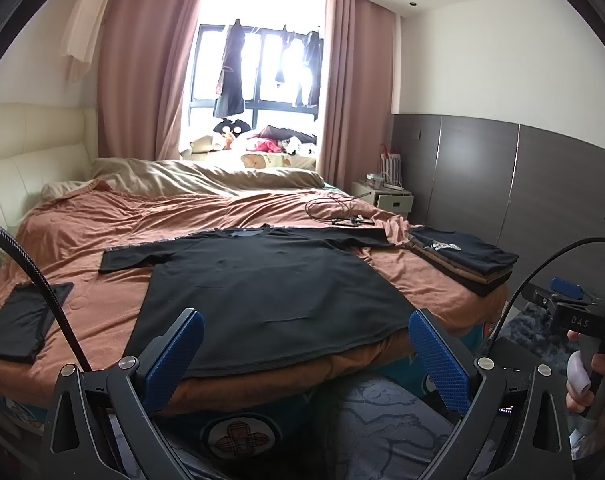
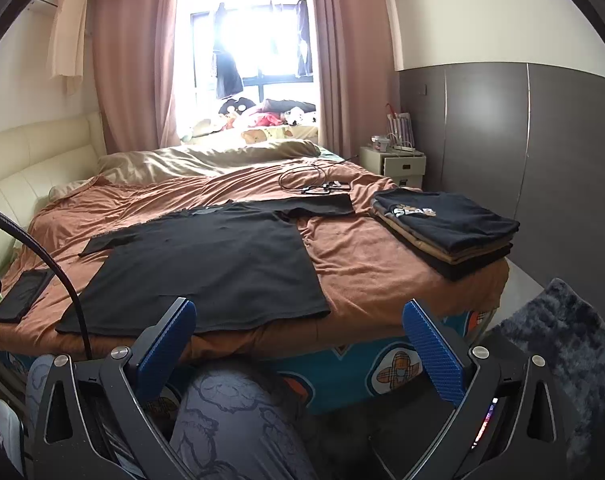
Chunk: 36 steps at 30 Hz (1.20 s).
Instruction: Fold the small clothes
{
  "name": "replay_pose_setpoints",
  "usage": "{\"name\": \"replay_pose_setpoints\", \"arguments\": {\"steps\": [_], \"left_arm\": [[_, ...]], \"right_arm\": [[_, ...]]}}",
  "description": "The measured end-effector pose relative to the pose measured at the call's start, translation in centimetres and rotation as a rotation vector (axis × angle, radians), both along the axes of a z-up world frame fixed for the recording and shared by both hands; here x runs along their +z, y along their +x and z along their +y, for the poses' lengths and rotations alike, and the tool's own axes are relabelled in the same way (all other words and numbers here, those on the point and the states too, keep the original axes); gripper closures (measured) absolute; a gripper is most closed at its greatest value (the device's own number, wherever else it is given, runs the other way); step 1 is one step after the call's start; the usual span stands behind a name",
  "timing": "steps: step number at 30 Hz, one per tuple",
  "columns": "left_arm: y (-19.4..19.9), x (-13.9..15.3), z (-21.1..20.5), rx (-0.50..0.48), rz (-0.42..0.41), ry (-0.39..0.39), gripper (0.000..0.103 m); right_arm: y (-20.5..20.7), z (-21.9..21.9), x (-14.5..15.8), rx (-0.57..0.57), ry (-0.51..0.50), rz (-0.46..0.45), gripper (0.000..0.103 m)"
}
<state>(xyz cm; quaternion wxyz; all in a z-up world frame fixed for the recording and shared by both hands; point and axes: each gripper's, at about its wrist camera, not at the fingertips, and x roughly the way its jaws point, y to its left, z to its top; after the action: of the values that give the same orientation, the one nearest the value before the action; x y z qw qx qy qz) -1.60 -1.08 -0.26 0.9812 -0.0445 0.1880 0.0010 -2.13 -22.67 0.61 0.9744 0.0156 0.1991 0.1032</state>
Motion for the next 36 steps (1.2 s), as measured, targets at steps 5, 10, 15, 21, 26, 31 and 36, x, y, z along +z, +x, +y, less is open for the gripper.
{"name": "replay_pose_setpoints", "arguments": {"steps": [5, 10, 15, 21, 26, 31, 36], "left_arm": [[-0.2, 0.0, 0.0, 0.002, -0.002, -0.003, 0.000], [-0.4, -0.1, 0.2, 0.005, -0.005, -0.003, 0.000], [-0.3, -0.2, 0.4, 0.015, -0.011, -0.014, 0.000], [0.1, -0.8, 0.8, 0.025, -0.007, -0.017, 0.000], [0.9, -1.2, 1.7, 0.042, 0.006, -0.010, 0.000], [1.8, -1.1, 3.2, 0.072, 0.016, -0.024, 0.000], [2.8, -0.7, 4.9, 0.110, 0.016, -0.017, 0.000]], "right_arm": [[-0.1, 0.0, 0.0, -0.004, 0.000, -0.004, 0.000], [-0.1, 0.2, 0.0, -0.004, -0.003, -0.007, 0.000], [0.0, 0.4, 0.0, 0.005, -0.012, -0.010, 0.000], [0.8, 0.6, 0.2, 0.018, -0.027, -0.020, 0.000], [2.1, 1.2, 0.1, 0.035, -0.034, -0.014, 0.000], [4.3, 2.3, -0.2, 0.051, -0.037, -0.001, 0.000], [6.6, 3.7, -0.2, 0.086, -0.030, 0.004, 0.000]]}}
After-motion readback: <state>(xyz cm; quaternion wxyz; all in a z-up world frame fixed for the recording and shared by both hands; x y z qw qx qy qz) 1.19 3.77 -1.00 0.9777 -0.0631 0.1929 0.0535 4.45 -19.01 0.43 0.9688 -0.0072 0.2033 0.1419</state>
